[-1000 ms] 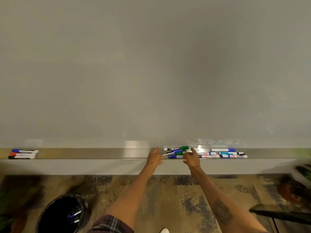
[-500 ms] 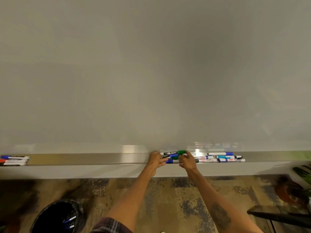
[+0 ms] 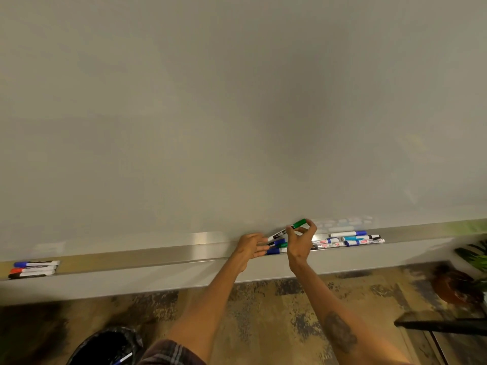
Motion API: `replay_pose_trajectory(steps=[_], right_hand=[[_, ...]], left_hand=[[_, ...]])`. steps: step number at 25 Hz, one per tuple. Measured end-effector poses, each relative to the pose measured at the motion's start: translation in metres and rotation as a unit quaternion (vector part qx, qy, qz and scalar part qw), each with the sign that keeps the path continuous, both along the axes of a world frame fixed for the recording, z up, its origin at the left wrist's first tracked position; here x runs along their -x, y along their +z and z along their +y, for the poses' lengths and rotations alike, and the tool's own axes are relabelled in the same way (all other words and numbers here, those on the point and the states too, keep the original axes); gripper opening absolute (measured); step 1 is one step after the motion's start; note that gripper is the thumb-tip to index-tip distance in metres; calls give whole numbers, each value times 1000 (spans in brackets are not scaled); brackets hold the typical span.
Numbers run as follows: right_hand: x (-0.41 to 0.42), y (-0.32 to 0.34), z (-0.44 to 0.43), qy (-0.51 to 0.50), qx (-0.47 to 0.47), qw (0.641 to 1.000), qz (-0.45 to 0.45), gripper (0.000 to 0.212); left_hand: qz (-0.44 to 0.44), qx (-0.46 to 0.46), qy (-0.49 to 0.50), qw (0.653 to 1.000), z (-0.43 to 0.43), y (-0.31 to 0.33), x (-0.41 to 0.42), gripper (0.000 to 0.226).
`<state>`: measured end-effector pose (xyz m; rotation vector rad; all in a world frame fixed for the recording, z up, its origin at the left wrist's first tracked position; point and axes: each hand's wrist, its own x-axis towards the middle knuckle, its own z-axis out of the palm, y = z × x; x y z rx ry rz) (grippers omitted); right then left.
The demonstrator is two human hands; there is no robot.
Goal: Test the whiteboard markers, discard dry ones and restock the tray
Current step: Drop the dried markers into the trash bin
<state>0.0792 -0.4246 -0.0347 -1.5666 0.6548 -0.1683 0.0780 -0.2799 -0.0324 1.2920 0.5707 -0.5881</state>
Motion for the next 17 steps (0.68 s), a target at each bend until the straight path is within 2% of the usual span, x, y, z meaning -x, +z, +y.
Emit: replay_pose_trajectory(steps=[4,7,11,15,17], right_hand=[[11,24,25,-1,34,996,-82,51],[25,38,54,61,91,984,-142,45],[42,56,99,149,114,964,-188,40],[48,83,149,219,140,939,-224,21],[47,99,173,241,154,930,-231,20]], left_hand=[[-35,-52,-89,994,19,24,10,26],[-130,-79,-22,988,36,44,15,31],[-268,-29,36,962,66,82,24,34],[-318,8,71,945,98,112,34,34],[-340,3,81,937,115,123,38,33]])
